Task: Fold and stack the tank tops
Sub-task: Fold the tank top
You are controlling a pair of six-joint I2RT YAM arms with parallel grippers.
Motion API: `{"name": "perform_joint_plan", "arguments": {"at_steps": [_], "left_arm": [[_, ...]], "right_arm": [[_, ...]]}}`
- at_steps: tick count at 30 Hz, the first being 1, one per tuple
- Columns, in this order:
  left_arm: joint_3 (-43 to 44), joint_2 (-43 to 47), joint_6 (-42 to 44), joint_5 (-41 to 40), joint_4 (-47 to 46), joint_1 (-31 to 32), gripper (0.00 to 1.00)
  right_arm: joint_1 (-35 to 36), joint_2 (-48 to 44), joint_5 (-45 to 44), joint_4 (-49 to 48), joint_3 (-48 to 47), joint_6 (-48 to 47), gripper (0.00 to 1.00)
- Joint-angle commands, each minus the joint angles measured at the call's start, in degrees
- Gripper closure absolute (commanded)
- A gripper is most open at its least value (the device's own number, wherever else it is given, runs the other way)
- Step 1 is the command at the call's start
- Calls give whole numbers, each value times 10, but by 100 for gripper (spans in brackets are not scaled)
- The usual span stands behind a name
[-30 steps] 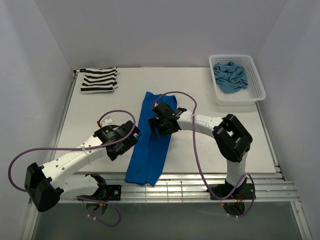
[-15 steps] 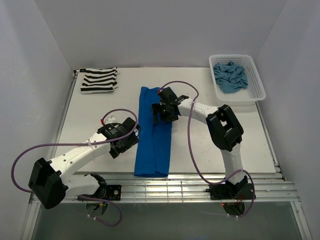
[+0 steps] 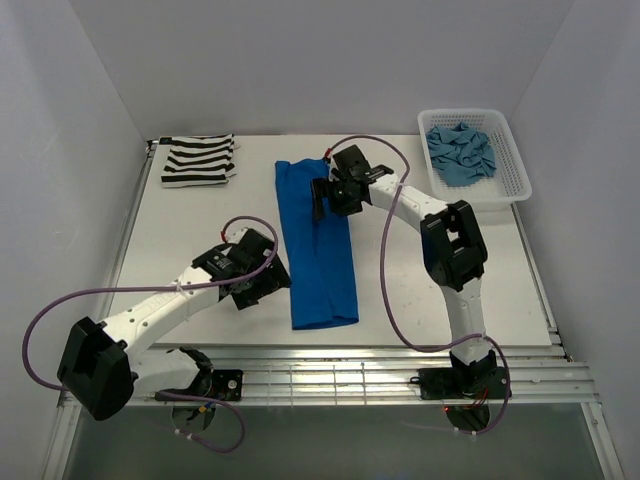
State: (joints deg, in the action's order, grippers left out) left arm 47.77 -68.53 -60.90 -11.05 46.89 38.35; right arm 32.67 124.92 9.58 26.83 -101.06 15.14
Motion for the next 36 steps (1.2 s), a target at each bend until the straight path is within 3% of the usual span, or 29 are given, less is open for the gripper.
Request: {"name": "perform_joint_plan", "arguments": {"at_steps": [1,2,5,10,20,29,34,36], "left_arm": [[-59,45,39,119,-73,0,2],[-72,52,42,167,-87,0,2],[-109,69,28,191,-102,6,2],[-160,99,14,209,-127,15,2],[-211,75,-3,220,-192,21,5],[-214,19,-4,210,-240,21,23],[-207,-19,4,219,-262,21,44],[-206,-28,7,224,-267,20,52]], "right_arm": [[9,-133,38,-18,15,-25,10],[9,-155,33,-24,31,-23,10],[10,-242,20,-40,128,-4,10],[9,-418,29,-143,407,71,10],[40,-570,132,-217,693,176,10],[71,-566,148,-257,757,230,7],[71,-544,128,-261,758,243,2],[71,-534,113,-260,755,256,6]]}}
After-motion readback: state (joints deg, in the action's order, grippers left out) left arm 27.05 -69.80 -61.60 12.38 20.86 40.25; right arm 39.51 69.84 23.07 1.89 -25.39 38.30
